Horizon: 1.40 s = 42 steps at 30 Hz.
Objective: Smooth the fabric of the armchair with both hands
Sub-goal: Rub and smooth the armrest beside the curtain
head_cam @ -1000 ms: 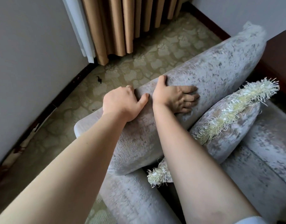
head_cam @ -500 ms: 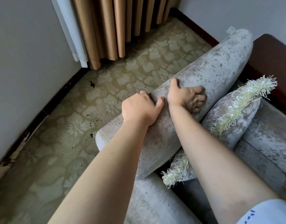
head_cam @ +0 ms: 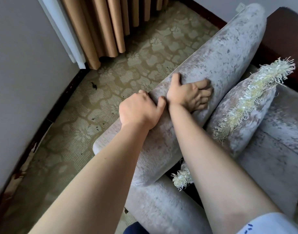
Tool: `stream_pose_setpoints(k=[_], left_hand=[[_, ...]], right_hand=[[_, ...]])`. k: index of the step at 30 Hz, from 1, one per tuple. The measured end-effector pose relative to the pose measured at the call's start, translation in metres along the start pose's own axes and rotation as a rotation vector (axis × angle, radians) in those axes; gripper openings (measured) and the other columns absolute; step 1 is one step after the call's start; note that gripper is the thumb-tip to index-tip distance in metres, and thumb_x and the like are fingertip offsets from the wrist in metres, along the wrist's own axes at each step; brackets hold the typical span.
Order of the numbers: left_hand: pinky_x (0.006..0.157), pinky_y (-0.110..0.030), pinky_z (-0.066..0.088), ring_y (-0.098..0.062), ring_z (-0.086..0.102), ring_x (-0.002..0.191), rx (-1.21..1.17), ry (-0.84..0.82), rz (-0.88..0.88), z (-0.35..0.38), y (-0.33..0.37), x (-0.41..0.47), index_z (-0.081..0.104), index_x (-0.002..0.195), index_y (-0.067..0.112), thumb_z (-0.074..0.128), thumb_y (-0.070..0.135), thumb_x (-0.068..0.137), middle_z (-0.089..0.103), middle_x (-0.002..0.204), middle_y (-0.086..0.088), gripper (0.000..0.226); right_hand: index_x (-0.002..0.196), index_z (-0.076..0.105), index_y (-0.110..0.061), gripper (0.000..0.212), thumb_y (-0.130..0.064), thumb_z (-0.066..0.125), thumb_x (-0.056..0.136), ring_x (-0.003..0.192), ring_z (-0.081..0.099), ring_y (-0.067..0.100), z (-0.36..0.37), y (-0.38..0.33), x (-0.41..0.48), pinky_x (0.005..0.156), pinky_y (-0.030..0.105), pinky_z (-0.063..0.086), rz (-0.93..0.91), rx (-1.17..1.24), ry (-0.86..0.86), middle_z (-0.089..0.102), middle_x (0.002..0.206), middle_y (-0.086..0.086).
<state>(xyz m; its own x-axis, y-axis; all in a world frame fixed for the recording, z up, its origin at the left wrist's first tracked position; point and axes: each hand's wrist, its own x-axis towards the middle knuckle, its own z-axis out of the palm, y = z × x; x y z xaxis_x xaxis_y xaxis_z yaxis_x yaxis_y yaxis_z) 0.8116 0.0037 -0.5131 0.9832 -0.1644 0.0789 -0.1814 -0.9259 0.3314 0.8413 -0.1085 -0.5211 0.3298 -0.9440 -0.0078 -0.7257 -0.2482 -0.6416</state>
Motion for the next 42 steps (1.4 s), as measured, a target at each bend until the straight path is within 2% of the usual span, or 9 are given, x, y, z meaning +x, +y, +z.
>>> stream_pose_setpoints(k=[12,23,30,37,42], left_hand=[[0.058,-0.032,0.032,-0.036,0.061,0.081,0.015,-0.022,-0.007,0.000,0.001,-0.002,0.042,0.080,0.015,0.030,0.064,0.082,0.064,0.083,-0.013,0.051],[0.057,-0.032,0.032,-0.034,0.062,0.078,-0.007,-0.059,-0.025,-0.006,0.014,0.010,0.043,0.079,0.015,0.029,0.066,0.081,0.063,0.080,-0.011,0.053],[0.060,-0.032,0.032,-0.033,0.062,0.085,0.000,-0.078,0.006,-0.009,0.022,0.042,0.057,0.091,0.009,0.032,0.063,0.083,0.066,0.090,-0.012,0.060],[0.057,-0.031,0.031,-0.036,0.063,0.080,0.006,-0.026,0.019,-0.001,-0.001,0.056,0.048,0.078,0.015,0.032,0.064,0.081,0.065,0.082,-0.013,0.051],[0.058,-0.032,0.033,-0.036,0.063,0.081,0.004,-0.027,0.049,0.003,0.000,0.051,0.043,0.078,0.016,0.030,0.065,0.081,0.065,0.082,-0.013,0.051]], right_hand=[[0.150,0.015,-0.005,0.102,-0.060,0.054,0.073,0.144,0.019,0.036,0.000,0.004,0.000,0.116,0.050,0.012,0.006,0.012,-0.021,0.016,0.157,0.018],[0.149,0.015,-0.004,0.102,-0.061,0.056,0.074,0.144,0.018,0.037,-0.007,-0.006,0.017,0.116,0.051,0.014,0.007,-0.001,-0.046,0.017,0.156,0.020],[0.148,0.018,-0.004,0.103,-0.063,0.054,0.073,0.138,0.027,0.039,0.002,-0.029,0.034,0.113,0.052,0.020,0.051,0.018,-0.005,0.023,0.152,0.020],[0.148,0.021,-0.005,0.096,-0.058,0.055,0.075,0.144,0.017,0.036,0.029,-0.032,0.025,0.115,0.050,0.014,0.027,0.058,0.041,0.018,0.156,0.019],[0.148,0.020,-0.006,0.095,-0.058,0.054,0.076,0.144,0.017,0.035,0.029,-0.027,0.025,0.116,0.048,0.014,0.022,0.062,0.054,0.019,0.156,0.018]])
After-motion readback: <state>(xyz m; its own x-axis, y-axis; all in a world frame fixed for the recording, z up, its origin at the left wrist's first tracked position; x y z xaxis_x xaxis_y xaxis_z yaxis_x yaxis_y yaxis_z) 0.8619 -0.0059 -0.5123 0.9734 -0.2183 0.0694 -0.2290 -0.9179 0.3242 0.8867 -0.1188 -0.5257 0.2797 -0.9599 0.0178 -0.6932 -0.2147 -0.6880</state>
